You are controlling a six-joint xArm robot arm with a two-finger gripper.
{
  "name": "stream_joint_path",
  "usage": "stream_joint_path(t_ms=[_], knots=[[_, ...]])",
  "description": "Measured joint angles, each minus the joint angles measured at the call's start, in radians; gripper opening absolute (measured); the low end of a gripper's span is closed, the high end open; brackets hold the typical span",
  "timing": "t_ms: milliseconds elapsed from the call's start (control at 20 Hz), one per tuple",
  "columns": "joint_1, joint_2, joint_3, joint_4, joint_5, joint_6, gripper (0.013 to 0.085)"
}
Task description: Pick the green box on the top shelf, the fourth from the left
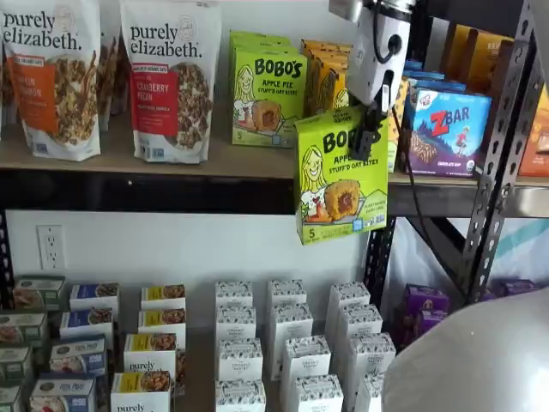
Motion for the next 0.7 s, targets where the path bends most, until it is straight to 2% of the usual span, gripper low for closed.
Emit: stream_joint_path(t_ms=[700], knots=[[-0.02,-0.057,0.074,-0.003,-0.008,-0.022,0.029]])
